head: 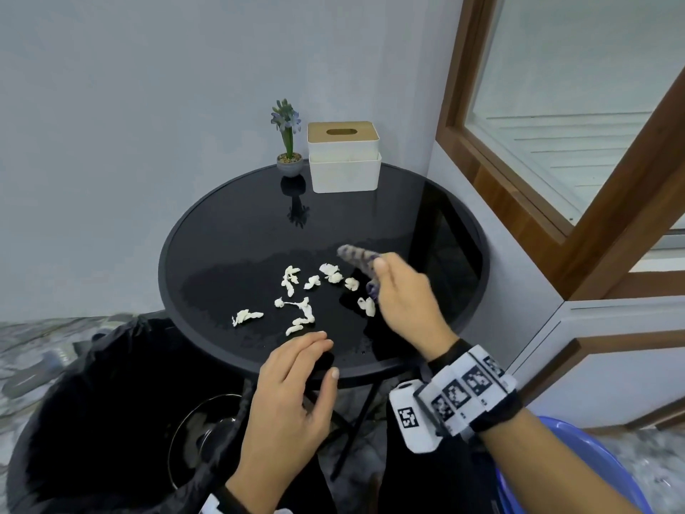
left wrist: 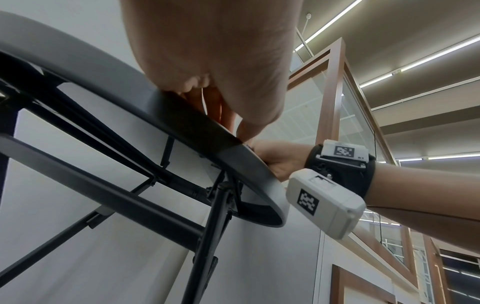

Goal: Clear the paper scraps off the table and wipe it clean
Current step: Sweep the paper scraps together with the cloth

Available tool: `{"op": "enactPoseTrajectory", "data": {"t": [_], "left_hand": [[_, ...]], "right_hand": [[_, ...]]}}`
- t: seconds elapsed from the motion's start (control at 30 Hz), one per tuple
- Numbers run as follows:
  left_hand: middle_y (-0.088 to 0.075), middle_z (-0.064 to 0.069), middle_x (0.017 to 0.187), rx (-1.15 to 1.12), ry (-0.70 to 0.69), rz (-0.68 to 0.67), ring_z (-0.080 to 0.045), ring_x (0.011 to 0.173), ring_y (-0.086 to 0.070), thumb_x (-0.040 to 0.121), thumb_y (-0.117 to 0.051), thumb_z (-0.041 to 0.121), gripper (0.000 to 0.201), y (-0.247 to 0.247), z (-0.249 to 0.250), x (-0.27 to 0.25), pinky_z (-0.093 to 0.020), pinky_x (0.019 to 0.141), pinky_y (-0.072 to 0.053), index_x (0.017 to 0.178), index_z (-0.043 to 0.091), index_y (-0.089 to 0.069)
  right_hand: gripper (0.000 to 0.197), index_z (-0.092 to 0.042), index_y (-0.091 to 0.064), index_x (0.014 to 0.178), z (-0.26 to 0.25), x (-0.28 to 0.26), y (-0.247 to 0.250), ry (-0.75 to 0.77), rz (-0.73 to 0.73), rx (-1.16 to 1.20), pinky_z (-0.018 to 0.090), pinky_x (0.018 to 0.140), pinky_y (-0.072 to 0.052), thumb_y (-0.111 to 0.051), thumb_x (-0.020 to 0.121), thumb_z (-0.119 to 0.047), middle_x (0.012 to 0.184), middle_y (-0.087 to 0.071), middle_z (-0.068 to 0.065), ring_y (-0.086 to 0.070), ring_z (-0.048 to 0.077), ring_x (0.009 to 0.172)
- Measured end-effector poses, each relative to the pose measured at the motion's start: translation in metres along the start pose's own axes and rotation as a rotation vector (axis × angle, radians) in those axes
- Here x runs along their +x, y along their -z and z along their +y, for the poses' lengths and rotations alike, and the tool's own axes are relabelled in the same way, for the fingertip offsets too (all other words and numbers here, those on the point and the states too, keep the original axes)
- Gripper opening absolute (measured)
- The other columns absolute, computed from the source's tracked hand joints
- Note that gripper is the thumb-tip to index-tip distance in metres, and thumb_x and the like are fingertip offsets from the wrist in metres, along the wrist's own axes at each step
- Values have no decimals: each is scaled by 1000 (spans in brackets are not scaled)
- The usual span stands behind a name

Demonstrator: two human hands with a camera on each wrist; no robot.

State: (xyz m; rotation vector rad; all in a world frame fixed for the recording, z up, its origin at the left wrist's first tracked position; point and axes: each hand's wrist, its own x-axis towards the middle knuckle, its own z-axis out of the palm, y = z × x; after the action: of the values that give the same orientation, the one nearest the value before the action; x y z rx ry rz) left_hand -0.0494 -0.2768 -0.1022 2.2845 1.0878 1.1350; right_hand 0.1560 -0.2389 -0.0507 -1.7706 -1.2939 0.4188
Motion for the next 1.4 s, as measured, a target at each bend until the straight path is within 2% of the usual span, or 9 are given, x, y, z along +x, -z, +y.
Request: {"op": "enactPoseTrajectory", "data": {"t": [0.17,0.3,0.47,0.63,0.77,0.9,1.1,1.23,1.4], "left_hand": [[-57,12,130,-16,53,88,-16,127,-51,87,-67,24,33,12,-11,-11,-42,102,-46,119,17,-66],[-50,11,139,4,106,97,-13,137,-41,88,-62,33,41,23,-24,-15,-49,106,-43,125,15,-63],[-43,10,148,61,157,63,-4,141,-33,90,-54,44,53,24,-30,-15,-36,121,-18,134,15,-55],[-43,9,149,47,160,79,-5,140,-37,91,-53,42,51,20,-29,-17,-32,122,-12,135,15,-55],[-42,10,150,51,156,83,-3,140,-34,91,-54,42,53,20,-30,-17,-31,122,-12,136,15,-53],[-41,12,150,47,153,78,-2,141,-34,91,-54,44,54,23,-30,-17,-31,122,-13,137,16,-53],[-40,11,150,39,166,65,-3,142,-31,91,-57,42,55,27,-32,-17,-31,121,-13,139,15,-51],[-38,15,150,36,177,61,-2,143,-29,91,-59,39,54,29,-33,-19,-27,121,-11,140,16,-50],[-40,13,150,29,192,83,-5,144,-30,91,-57,41,54,28,-35,-19,-31,122,-14,138,16,-51]], "right_hand": [[30,-14,-55,105,5,13,36,55,42,-150,17,53,-39,-32,103,-32,81,-63,6,-57,12,67],[23,-8,-53,102,23,5,16,96,-74,-367,35,66,-38,-34,102,-21,90,-59,10,-58,34,83],[18,-5,-52,102,17,12,-7,123,-107,-411,36,72,-36,-37,99,-14,104,-57,16,-54,38,92],[21,-7,-52,103,-5,18,-27,155,-212,-341,39,73,-38,-33,101,-17,90,-54,4,-52,33,88],[28,-15,-53,108,-4,9,-27,164,-284,-249,44,77,-46,-30,103,-29,82,-63,10,-57,30,80],[25,-20,-57,105,-7,0,-13,105,-278,-119,18,65,-45,-34,103,-30,76,-62,2,-58,12,68],[27,-19,-56,105,-6,-18,24,70,41,-106,11,59,-42,-33,103,-32,81,-64,0,-60,6,75],[30,-13,-53,106,5,-36,17,68,-4,-309,39,67,-48,-29,103,-31,85,-63,5,-62,26,79],[26,-9,-49,105,3,-49,-15,60,46,-449,40,73,-44,-30,102,-26,115,-61,18,-58,40,99]]}}
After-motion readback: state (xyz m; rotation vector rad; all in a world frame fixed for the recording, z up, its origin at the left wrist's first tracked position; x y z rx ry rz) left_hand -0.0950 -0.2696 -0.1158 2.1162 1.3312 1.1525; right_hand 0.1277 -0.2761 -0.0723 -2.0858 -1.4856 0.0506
